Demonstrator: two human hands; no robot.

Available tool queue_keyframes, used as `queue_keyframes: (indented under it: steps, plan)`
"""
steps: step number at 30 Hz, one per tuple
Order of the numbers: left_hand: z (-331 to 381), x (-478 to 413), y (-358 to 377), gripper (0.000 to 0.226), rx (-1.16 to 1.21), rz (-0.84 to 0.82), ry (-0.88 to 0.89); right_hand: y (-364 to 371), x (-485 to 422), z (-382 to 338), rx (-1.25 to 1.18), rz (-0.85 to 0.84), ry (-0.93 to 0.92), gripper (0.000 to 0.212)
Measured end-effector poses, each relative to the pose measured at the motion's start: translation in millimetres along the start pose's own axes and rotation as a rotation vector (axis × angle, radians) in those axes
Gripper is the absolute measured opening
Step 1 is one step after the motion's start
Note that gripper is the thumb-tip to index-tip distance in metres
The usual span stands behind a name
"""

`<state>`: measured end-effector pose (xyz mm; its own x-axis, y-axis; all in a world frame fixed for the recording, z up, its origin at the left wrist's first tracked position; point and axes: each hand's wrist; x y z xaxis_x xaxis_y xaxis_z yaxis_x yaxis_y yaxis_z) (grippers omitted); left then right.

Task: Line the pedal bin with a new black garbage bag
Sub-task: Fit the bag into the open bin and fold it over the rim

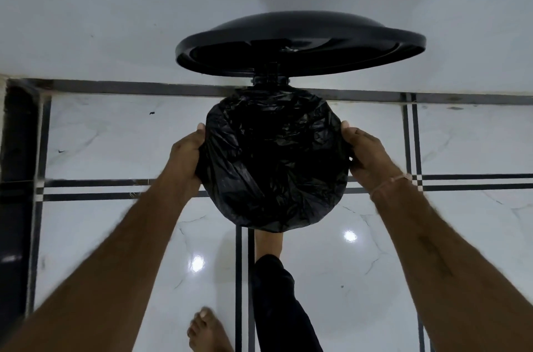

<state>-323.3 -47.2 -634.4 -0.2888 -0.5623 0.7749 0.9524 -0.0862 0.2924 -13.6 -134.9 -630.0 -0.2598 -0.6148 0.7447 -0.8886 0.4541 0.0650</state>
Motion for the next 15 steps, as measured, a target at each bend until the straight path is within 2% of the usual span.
queue_keyframes:
  steps: [3,6,8,11,13,15]
  plan:
    - [-4,-8,0,0.027,0.017,0.055,0.054,8,-2,5,-0.041,0.087,-0.086,0.018]
    - [-6,-1,-5,0.029,-0.090,0.094,0.117,6,0,5,0.053,0.080,-0.148,0.022]
    - [-7,6,-7,0.035,-0.159,0.068,0.136,3,2,3,0.091,0.047,-0.122,0.026]
    - [-9,17,-3,0.043,-0.185,0.019,0.157,1,5,0,0.082,0.000,0.024,0.025]
    - [-12,17,3,0.040,-0.163,0.066,0.164,4,4,0,0.000,0.017,0.095,0.023]
    - [-15,18,14,0.042,-0.144,0.099,0.174,13,7,0,-0.065,0.081,0.055,0.027]
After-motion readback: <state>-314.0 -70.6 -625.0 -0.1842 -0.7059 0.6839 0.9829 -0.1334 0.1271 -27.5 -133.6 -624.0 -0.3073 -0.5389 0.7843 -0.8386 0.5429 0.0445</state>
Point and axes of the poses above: each hand's wrist, its own x-axis away from the middle knuckle, its own y-axis out of the palm, z = x × y, and after that the axes turned 13 degrees about -z, right-handed
